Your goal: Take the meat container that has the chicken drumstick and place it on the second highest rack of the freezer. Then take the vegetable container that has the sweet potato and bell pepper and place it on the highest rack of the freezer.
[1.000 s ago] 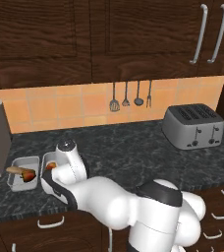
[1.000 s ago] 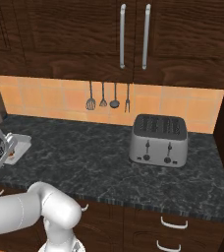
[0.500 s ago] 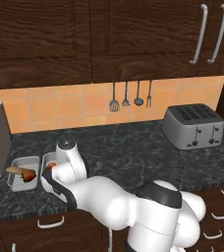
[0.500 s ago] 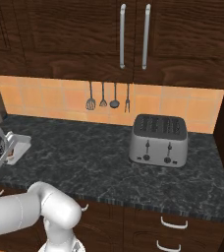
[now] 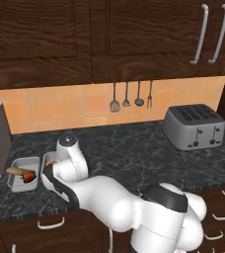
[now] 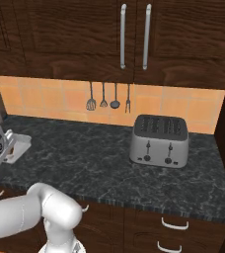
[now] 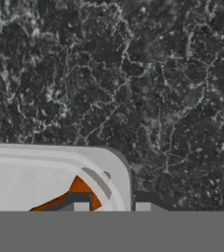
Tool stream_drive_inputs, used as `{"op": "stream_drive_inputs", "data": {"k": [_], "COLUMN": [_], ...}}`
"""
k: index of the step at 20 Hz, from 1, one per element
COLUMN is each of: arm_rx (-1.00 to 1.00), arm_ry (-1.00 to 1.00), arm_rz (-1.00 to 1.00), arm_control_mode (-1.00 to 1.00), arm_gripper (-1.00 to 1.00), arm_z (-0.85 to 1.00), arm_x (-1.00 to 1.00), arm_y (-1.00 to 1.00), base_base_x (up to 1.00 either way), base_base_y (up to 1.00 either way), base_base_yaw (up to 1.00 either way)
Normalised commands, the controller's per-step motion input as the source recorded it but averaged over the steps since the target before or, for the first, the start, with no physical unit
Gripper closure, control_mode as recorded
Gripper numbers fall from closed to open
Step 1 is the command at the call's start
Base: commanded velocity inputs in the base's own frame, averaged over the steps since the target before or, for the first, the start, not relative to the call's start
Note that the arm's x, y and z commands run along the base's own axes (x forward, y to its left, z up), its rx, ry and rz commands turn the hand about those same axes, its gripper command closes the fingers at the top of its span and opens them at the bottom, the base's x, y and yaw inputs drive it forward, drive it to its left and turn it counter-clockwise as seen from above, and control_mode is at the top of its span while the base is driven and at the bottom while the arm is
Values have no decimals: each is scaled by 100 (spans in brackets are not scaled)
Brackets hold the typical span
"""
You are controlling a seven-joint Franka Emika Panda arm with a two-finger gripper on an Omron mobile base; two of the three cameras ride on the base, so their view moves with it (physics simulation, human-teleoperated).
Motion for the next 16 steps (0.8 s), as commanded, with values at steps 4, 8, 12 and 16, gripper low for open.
{"op": "stream_drive_inputs", "data": {"k": [4,8,12,16], "arm_rx": [8,6,0,0], "arm_ry": [0,0,6,2], "arm_rz": [0,0,0,0], "arm_control_mode": [-100,-100,-100,-100], "arm_gripper": [100,100,100,100], "arm_z": [39,20,33,35], "arm_x": [-19,-34,-11,0], "arm_y": [-43,-76,-71,-59], "base_base_x": [0,0,0,0], "base_base_y": [0,0,0,0], "base_base_yaw": [0,0,0,0]}}
